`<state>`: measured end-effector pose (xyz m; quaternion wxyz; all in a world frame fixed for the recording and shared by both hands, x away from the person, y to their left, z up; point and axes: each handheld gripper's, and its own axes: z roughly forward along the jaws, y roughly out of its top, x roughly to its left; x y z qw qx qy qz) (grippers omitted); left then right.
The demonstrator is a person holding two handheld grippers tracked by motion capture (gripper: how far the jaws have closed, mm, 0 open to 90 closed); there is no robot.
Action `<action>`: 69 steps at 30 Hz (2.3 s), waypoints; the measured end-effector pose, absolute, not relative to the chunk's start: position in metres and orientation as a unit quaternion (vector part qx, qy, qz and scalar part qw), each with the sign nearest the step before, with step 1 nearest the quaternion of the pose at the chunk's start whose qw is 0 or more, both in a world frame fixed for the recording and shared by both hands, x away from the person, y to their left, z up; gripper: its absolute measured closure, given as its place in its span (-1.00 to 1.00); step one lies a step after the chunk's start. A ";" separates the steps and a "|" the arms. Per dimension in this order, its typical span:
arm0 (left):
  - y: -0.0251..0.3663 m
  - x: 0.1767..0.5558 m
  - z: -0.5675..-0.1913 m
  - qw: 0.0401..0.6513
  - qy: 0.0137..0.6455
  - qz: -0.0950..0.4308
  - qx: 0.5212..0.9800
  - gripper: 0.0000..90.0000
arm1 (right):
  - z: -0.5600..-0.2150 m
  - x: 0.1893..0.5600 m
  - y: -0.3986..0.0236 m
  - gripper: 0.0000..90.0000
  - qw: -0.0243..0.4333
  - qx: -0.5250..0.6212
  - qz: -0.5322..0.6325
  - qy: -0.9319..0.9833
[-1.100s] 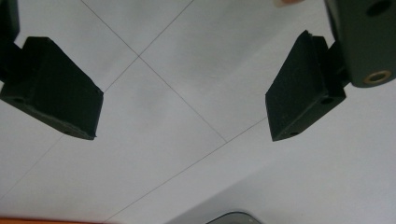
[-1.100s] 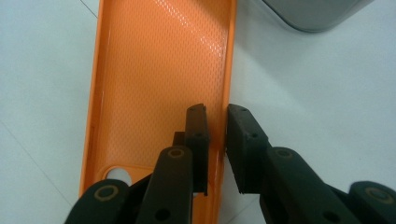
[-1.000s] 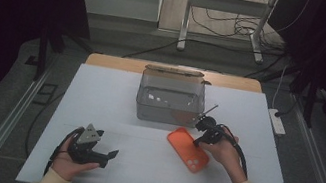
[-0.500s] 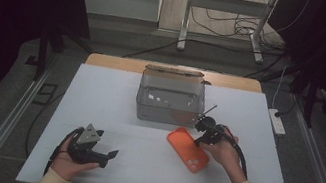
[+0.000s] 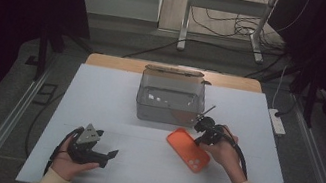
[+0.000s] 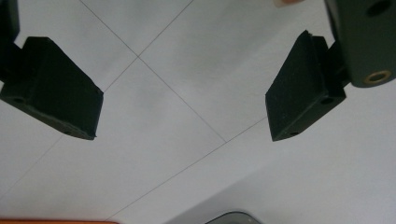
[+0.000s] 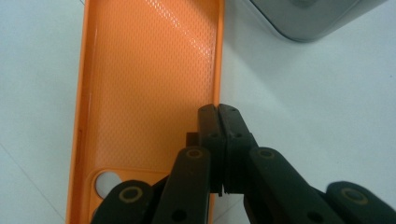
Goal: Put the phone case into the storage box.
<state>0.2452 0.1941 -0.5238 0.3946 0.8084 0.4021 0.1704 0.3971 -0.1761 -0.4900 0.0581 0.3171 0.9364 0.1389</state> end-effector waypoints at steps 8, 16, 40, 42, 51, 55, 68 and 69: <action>0.195 0.245 -0.523 0.396 0.404 0.174 0.806 -0.75 | -0.485 0.396 -0.179 0.98 0.063 0.311 0.146 0.937; 0.194 0.245 -0.524 0.394 0.403 0.172 0.807 -0.75 | -0.477 0.393 -0.179 0.98 0.070 0.298 0.161 0.938; 0.195 0.246 -0.525 0.394 0.405 0.169 0.807 -0.75 | -0.439 0.381 -0.190 0.98 0.084 0.294 0.213 0.928; 0.195 0.246 -0.525 0.394 0.405 0.169 0.807 -0.75 | -0.435 0.379 -0.191 0.98 0.087 0.294 0.218 0.927; 0.195 0.246 -0.525 0.394 0.406 0.170 0.807 -0.75 | -0.422 0.373 -0.194 0.98 0.103 0.287 0.238 0.922; 0.195 0.246 -0.525 0.394 0.406 0.169 0.807 -0.75 | -0.418 0.371 -0.194 0.98 0.106 0.286 0.242 0.921; 0.196 0.247 -0.524 0.397 0.408 0.169 0.805 -0.75 | -0.411 0.366 -0.193 0.98 0.112 0.283 0.248 0.920; 0.196 0.247 -0.524 0.397 0.408 0.169 0.805 -0.75 | -0.411 0.366 -0.193 0.98 0.113 0.282 0.248 0.920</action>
